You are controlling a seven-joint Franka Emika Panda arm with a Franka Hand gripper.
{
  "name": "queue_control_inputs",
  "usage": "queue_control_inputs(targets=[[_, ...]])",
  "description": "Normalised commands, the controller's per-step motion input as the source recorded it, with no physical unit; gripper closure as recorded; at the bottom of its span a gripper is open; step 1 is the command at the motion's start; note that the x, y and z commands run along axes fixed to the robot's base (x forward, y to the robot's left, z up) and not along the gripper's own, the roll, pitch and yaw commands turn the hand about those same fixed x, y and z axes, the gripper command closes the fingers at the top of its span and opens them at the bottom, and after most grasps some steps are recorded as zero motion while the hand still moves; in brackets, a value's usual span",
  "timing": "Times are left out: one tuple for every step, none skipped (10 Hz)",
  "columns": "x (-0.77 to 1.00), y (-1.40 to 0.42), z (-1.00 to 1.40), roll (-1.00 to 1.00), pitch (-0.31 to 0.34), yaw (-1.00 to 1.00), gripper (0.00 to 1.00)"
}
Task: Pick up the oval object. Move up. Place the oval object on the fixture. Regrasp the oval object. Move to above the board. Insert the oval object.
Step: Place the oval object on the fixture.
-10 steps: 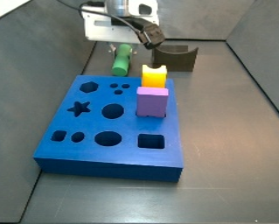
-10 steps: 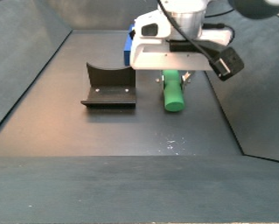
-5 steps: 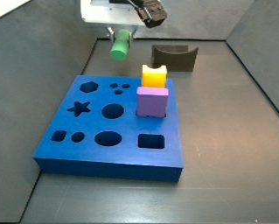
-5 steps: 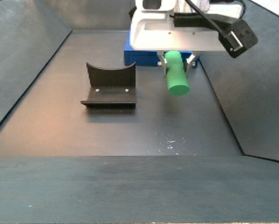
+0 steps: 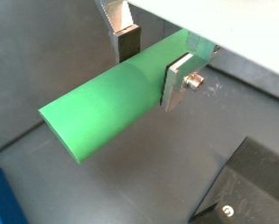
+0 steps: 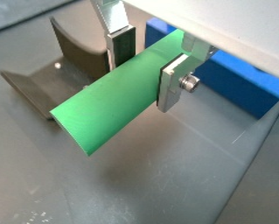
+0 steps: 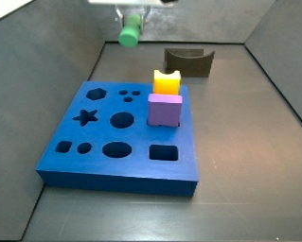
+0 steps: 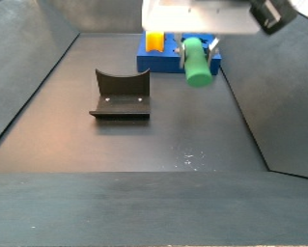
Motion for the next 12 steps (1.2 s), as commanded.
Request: queue_control_inputs(targets=[[-0.02,0.01,1.0,0.03,0.031,-0.01,1.0],[-0.02,0.02,0.9,0.04,0.039,-0.02,1.0],[-0.01,0.02,0.73,0.04,0.048,-0.02,1.0],[0.0,0.02,0.51,0.04,0.062,-0.02,1.0],[0.0,0.02,0.35,0.05,0.071,-0.02,1.0],[0.01,0.02,0.19,0.05,0.08,-0.02,1.0],[1.0,0.01,-0.13,-0.14,-0.288,0.17,1.0],[1.0,0.01,-0.14,-0.14,-0.273,0.17,1.0],[1.0,0.0,-0.13,-0.14,-0.191,0.12,1.0],[1.0,0.0,-0.12,-0.14,-0.117,0.09,1.0],[1.0,0.0,-0.11,-0.13,-0.065,0.06,1.0],[1.0,0.0,-0.11,-0.12,-0.027,0.04,1.0]])
